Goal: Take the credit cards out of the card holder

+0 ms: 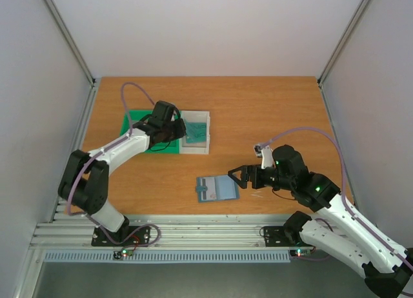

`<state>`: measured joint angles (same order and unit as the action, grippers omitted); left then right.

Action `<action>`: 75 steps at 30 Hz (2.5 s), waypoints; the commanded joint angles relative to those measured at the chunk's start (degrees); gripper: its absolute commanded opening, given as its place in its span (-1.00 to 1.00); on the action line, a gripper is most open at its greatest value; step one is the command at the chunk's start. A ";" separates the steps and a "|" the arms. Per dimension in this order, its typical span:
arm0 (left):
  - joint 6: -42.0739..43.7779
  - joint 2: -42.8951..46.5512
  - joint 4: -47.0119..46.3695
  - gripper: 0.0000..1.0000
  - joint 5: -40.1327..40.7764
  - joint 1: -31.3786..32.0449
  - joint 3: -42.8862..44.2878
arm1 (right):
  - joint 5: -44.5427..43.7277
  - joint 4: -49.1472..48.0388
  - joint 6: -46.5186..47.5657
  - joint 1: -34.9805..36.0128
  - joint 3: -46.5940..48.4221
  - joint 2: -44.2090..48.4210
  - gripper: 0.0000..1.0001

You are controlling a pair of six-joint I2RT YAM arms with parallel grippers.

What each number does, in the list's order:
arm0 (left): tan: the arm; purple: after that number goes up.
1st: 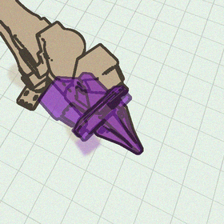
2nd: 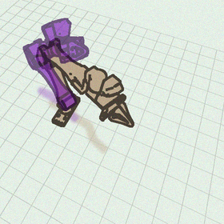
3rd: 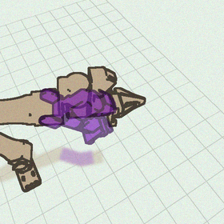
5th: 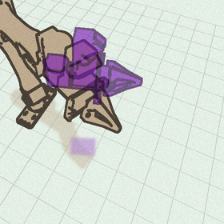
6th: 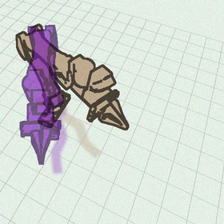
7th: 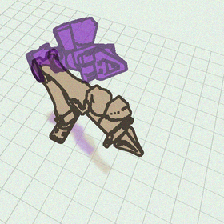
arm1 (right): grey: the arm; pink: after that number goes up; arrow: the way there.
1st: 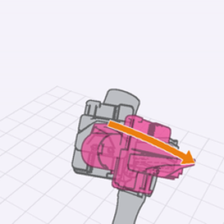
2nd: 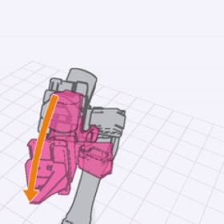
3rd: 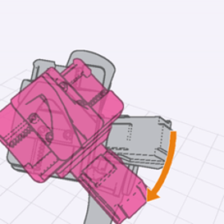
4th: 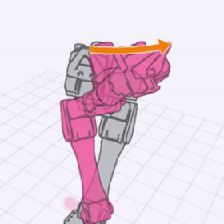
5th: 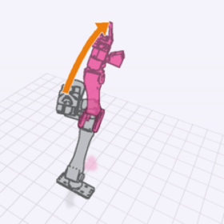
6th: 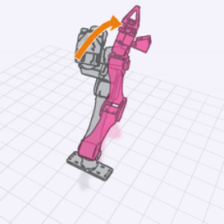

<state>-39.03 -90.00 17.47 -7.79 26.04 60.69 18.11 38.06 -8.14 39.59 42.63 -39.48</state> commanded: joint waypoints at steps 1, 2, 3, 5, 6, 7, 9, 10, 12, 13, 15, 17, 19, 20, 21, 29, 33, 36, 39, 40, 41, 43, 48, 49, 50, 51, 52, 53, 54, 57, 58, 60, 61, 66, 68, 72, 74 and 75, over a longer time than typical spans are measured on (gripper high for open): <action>-0.52 -5.32 -7.01 -0.99 3.83 -0.38 3.38 | -1.38 -0.04 -0.98 -0.03 -1.04 -0.09 0.97; -1.05 -6.35 -8.00 -0.99 3.64 -0.38 3.69 | -1.44 -0.23 -1.02 0.02 -1.22 -0.07 0.97; -1.55 -7.41 -8.81 -0.99 3.41 -0.38 4.00 | -1.42 -0.41 -1.08 0.00 -1.35 -0.14 0.97; -2.24 -9.30 -10.38 -0.99 2.95 -0.38 4.53 | -1.45 -0.55 -0.99 0.02 -1.44 -0.39 0.97; -2.47 -10.15 -11.28 -0.99 2.76 -0.38 4.67 | -1.62 -0.54 -0.95 0.03 -1.42 -0.58 0.97; -2.81 -11.00 -11.93 -0.99 2.57 -0.38 4.81 | -1.70 -0.53 -0.92 0.04 -1.41 -0.72 0.97; -3.32 -12.50 -12.75 -0.99 2.06 -0.38 5.30 | -1.96 -0.54 -0.78 -0.03 -1.37 -1.13 0.97; -3.48 -13.21 -12.84 -0.99 1.75 -0.38 5.64 | -2.13 -0.46 -0.74 0.01 -1.28 -1.32 0.97; -3.60 -14.55 -12.52 -0.92 1.42 -0.38 6.37 | -2.31 -0.36 -0.64 0.00 -1.18 -1.76 0.97; -3.60 -14.92 -12.44 -0.87 1.32 -0.38 6.51 | -2.42 -0.32 -0.50 0.02 -1.08 -2.03 0.97; -3.60 -15.18 -12.24 -0.78 1.05 -0.38 6.78 | -2.72 -0.27 -0.50 -0.08 -1.11 -2.31 0.97; -3.45 -14.99 -11.48 -0.64 1.02 -0.38 7.09 | -2.82 -0.31 -0.47 -0.04 -1.12 -2.54 0.97; -2.97 -14.38 -9.73 -0.55 1.16 -0.38 7.63 | -2.31 -0.40 -0.37 -0.04 -1.15 -3.00 0.97; -2.72 -13.89 -8.72 -0.50 1.26 -0.38 7.89 | -2.15 -0.36 -0.49 -0.03 -1.16 -3.32 0.97; -2.37 -13.32 -7.89 -0.44 1.36 -0.38 7.95 | -2.07 -0.32 -0.73 0.00 -1.15 -3.66 0.97; -1.07 -6.83 -1.88 0.09 0.91 -0.38 6.65 | -2.66 1.14 -2.61 0.03 -0.23 -8.57 0.97; 0.44 -2.96 1.62 0.19 -2.05 -0.38 4.67 | 0.28 -1.54 -4.98 0.04 -1.66 -10.57 0.97; 0.72 0.68 2.36 0.19 -4.12 -0.40 0.93 | 2.37 -5.35 -6.10 -0.02 -3.56 -10.99 0.89; 0.79 4.09 2.53 0.14 -6.92 -0.33 -2.93 | 3.46 -7.47 -6.79 0.04 -4.28 -12.55 0.70; 0.91 4.95 3.02 0.12 -8.07 -0.30 -3.97 | 3.55 -8.07 -7.04 0.03 -4.57 -13.30 0.58; 1.00 5.79 3.54 0.10 -9.12 -0.17 -4.86 | 3.69 -8.91 -7.44 0.04 -4.95 -13.99 0.45; 1.12 7.21 4.11 0.04 -12.01 0.24 -6.58 | 4.27 -10.83 -8.52 -0.03 -5.65 -15.65 0.18; 1.19 9.48 4.39 -0.09 -15.58 2.97 -10.69 | 5.89 -17.06 -11.00 0.12 -7.54 -20.36 -0.16; 1.02 9.67 3.99 -0.13 -15.85 3.72 -11.36 | 5.87 -18.08 -11.29 0.07 -7.78 -21.27 -0.20; 0.92 9.79 3.36 -0.19 -16.45 4.54 -12.05 | 5.69 -18.99 -11.48 0.19 -8.01 -22.29 -0.25; 0.48 9.69 2.51 -0.24 -17.29 5.24 -12.75 | 5.63 -19.92 -11.63 0.22 -8.31 -23.26 -0.30; 0.03 9.56 1.72 -0.27 -18.08 5.93 -13.41 | 5.64 -20.92 -11.80 0.22 -8.54 -24.67 -0.33; -0.32 9.23 1.23 -0.30 -18.70 6.57 -13.92 | 5.69 -21.94 -12.01 0.29 -8.79 -25.78 -0.34; -0.74 9.09 0.94 -0.31 -18.93 7.17 -14.33 | 5.92 -22.95 -12.16 0.35 -9.02 -26.95 -0.36; -1.38 9.08 0.06 -0.26 -18.50 8.44 -16.00 | 5.93 -24.95 -12.04 1.16 -8.91 -30.64 -0.36; -1.59 9.13 -0.63 -0.22 -18.72 8.57 -16.72 | 5.57 -25.11 -11.87 1.52 -8.70 -31.72 -0.36; -2.41 8.92 -3.61 -0.18 -20.58 8.58 -18.34 | 5.16 -25.84 -11.79 2.15 -8.54 -33.55 -0.37; -3.30 8.38 -5.68 -0.17 -22.10 8.58 -19.17 | 5.13 -26.33 -11.82 2.27 -8.61 -34.45 -0.38; -6.52 5.18 -12.21 -0.09 -25.38 9.08 -21.57 | 4.90 -28.75 -12.00 2.66 -9.16 -37.82 -0.47; -6.87 3.76 -13.54 -0.07 -25.58 9.20 -21.82 | 4.30 -29.51 -12.03 2.73 -9.68 -38.82 -0.49; -8.29 0.75 -19.09 -0.07 -28.13 9.20 -22.51 | 4.06 -30.79 -11.88 2.72 -10.55 -40.99 -0.53; -9.21 -0.55 -20.87 -0.07 -28.44 9.28 -22.84 | 4.06 -31.51 -11.98 2.72 -10.93 -41.77 -0.55; -9.66 -0.94 -21.31 -0.07 -28.31 9.29 -23.01 | 3.98 -31.91 -11.98 2.76 -11.13 -42.06 -0.56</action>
<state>-46.30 -88.99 3.97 -33.78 35.03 38.89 23.09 8.97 -19.73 41.85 32.49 -80.34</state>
